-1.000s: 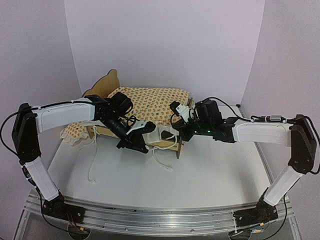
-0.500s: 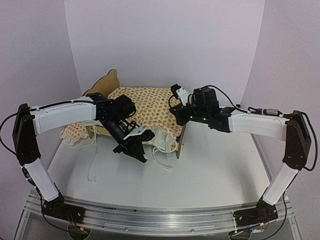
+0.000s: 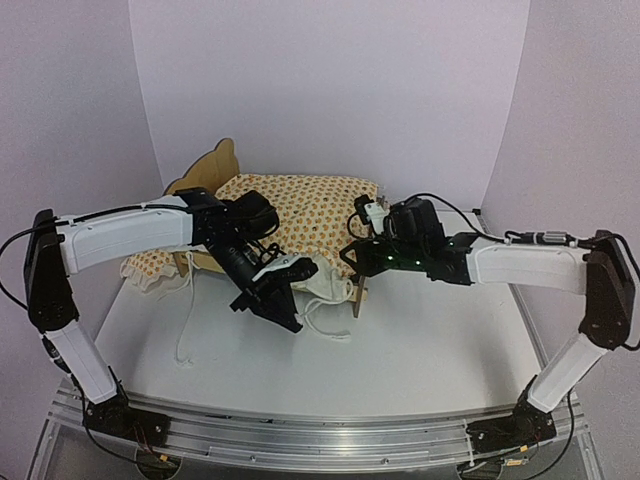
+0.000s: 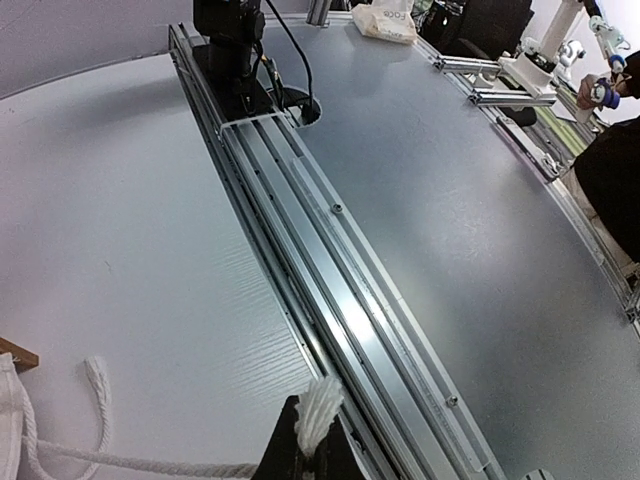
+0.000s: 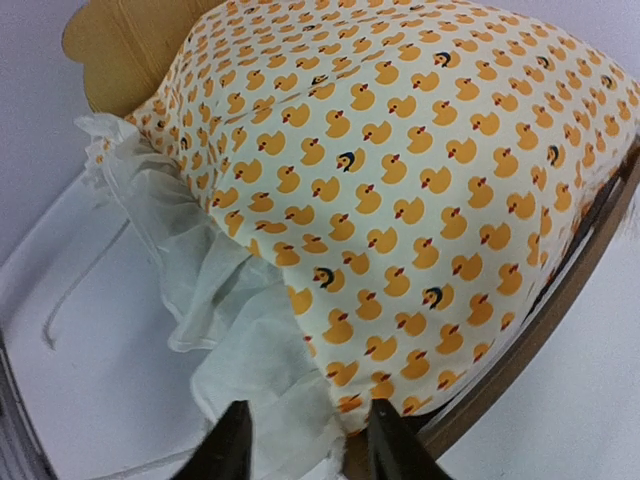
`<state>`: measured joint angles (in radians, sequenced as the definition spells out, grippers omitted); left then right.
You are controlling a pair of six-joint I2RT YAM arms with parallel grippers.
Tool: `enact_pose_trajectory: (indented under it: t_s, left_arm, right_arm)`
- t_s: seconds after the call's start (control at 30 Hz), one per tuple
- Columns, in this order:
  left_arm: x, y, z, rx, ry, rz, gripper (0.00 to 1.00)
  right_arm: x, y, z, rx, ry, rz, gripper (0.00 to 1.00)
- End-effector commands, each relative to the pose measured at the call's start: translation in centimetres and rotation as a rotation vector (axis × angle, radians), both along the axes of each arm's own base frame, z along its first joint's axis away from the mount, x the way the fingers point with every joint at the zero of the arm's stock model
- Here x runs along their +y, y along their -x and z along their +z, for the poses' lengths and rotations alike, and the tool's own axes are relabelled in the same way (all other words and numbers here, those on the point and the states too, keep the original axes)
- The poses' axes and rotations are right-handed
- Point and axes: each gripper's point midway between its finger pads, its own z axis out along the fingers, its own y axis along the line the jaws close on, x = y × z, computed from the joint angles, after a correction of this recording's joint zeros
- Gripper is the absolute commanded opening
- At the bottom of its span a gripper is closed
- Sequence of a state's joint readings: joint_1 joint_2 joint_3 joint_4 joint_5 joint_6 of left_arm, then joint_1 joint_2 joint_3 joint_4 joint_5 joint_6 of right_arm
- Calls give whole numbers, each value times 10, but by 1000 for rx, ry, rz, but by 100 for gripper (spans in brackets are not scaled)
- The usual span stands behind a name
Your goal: Set up the pet bed
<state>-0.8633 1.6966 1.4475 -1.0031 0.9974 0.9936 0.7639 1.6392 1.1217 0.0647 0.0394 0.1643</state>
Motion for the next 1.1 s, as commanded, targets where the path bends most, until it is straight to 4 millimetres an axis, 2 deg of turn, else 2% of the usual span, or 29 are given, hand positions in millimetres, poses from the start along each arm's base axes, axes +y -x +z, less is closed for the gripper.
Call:
enact_pose_trajectory:
  t_s: [0.0,0.1,0.17,0.23,0.3,0.43,0.47,0.6,0.7,0.77,0.83,0.87,0.93,0.97,1.07]
  left_arm:
    - [-11,-9,38,30,65,73,0]
    - [-15,-38,50,32,101,154,0]
    - [-17,-47,55,32,113,178,0]
    - [-17,-53,53,25,116,192,0]
    - [-16,-56,48,23,112,201,0]
    - [-12,-60,41,25,99,216,0]
    - [-11,-61,41,23,99,219,0]
    - [-9,-64,39,19,97,230,0]
    - [-9,-66,40,16,97,238,0]
    - [-8,-69,40,15,97,241,0]
    - [-8,-70,39,13,95,244,0]
    - [-8,-71,38,13,93,245,0]
    - [-6,-71,36,12,90,248,0]
    - [-6,-71,34,12,86,251,0]
    - [-2,-69,24,1,76,246,0]
  right_arm:
    - [2,49,-2,129,-100,-47,60]
    - [-1,82,-35,128,0,-4,64]
    - [-3,104,-69,150,90,64,63]
    - [-5,113,-95,135,163,106,63]
    - [-5,108,-111,80,208,121,64]
    - [-7,79,-118,-64,335,74,70]
    - [-5,76,-126,-71,368,85,71]
    - [6,84,-156,-36,411,189,71]
    - [12,89,-170,-10,423,232,69]
    - [13,90,-176,5,437,252,64]
    - [12,92,-182,27,451,258,52]
    - [11,95,-185,39,452,264,42]
    - [10,101,-188,68,443,278,9]
    - [11,106,-187,86,432,294,1]
    - [14,122,-172,136,402,335,0]
